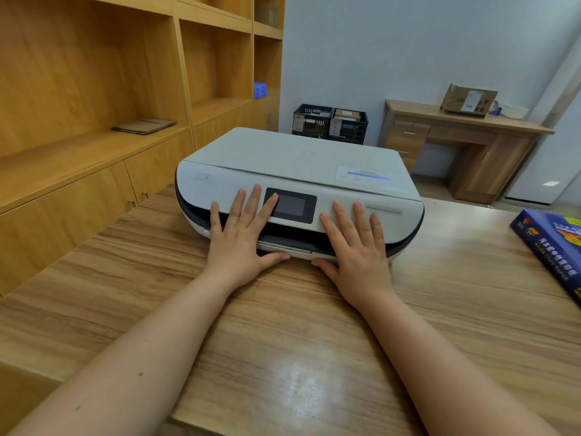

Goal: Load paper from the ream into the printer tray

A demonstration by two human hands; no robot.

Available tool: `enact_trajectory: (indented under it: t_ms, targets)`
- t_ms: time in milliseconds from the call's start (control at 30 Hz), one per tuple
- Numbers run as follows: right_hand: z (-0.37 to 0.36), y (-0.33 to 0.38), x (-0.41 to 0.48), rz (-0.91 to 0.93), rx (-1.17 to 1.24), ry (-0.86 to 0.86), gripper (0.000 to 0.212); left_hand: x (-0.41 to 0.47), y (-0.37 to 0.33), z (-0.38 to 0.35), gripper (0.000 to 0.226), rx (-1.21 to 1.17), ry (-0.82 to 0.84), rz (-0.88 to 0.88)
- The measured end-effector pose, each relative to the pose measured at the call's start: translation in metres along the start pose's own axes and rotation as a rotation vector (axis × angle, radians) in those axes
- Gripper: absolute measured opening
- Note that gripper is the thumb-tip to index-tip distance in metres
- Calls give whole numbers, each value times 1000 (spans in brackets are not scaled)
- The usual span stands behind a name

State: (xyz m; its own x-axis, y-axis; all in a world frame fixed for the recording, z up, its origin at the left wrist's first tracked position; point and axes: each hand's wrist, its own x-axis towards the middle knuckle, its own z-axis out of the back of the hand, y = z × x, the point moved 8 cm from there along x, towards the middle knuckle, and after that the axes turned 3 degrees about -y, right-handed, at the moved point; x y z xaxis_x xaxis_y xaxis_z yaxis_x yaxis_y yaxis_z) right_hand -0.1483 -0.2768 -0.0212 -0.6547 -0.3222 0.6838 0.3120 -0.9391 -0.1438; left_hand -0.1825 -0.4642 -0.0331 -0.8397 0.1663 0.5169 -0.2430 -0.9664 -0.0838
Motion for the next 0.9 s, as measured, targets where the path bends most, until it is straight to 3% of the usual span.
enact_trajectory:
  t_ms: [267, 467, 600, 700, 767, 900]
  targets:
    - [1, -3, -1, -29, 39, 77, 82, -3, -1, 3, 109, -15, 2, -3]
    - [-4, -1, -3, 8, 27, 274, 93, -4, -7, 9, 107, 55, 88, 35]
    - [15, -10, -1, 85, 113, 343, 80, -4, -10, 22, 109, 0, 172, 49]
    - [51, -28, 6, 45, 220, 253, 62, -4, -13, 36, 115, -36, 206, 34]
    - [79, -55, 10, -89, 286, 109, 51, -1, -21, 52, 117, -10, 186, 10]
    - [147, -122, 14, -380, 584, -184, 32, 11, -36, 87, 92, -393, 157, 154]
